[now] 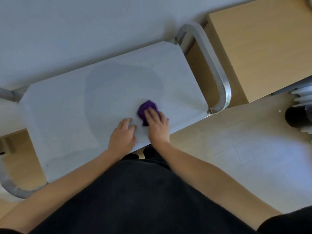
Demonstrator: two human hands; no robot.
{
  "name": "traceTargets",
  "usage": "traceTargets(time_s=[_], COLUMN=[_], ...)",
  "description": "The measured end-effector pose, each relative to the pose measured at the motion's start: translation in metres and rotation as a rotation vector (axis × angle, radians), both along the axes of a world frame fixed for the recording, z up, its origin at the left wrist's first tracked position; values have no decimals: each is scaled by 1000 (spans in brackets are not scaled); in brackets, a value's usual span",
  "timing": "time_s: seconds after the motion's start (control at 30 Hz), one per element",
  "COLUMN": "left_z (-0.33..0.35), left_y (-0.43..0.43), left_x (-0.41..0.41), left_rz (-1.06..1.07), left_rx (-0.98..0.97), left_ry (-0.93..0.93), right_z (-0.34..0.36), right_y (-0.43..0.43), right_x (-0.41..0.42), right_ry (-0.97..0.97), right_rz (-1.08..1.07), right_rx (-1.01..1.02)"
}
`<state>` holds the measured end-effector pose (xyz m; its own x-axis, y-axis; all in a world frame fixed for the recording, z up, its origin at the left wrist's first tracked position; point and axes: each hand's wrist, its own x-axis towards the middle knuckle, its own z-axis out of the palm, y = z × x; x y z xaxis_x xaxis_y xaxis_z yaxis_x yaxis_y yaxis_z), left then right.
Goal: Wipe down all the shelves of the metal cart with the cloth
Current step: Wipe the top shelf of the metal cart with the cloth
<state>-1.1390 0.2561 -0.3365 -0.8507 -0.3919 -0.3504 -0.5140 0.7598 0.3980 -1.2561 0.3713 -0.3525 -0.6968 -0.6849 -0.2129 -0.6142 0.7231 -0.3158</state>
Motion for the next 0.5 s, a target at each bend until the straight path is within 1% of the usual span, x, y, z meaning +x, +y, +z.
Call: traceTargets(time_s=[0.03,0.07,0.1,0.17,0.2,0.27,0.33,0.37,0.4,0.43,0.47,0.5], left_z=[0,0,1,1,1,-1,-2,-2,-1,0,1,2], left_y=[-1,-1,-1,-1,0,1,2,3,5,6,6,7], left_x=[-2,-5,-7,-9,-10,-9,-9,-9,-11,-14,-17,-20], left_rz=[-7,-10,-4,14,18,16,20,26,33,43,56,68], left_rx=[-15,-21,-18,-17,-24,-34,-36,-31,-24,-20,-20,-23], left_ry=[-1,-4,-7,-17,-17,-9,-1,-4,-10,-14,-17,-15], right_z=[0,1,-1,-4,-5,-2,4,5,5,2,0,-3], right_y=[1,6,12,31,43,65,69,62,50,36,23,12], right_x=[1,-10,-28,-71,-96,-136,-150,-145,-134,-118,-100,-81], right_ry=[-11,-20,2,67,91,72,57,58,61,66,56,34], right_rz=[132,209,222,109,11,-200,-424,-492,-514,-492,-431,-326], right_rx=[-5,-1,-10,-19,-7,62,78,78,74,58,24,-11])
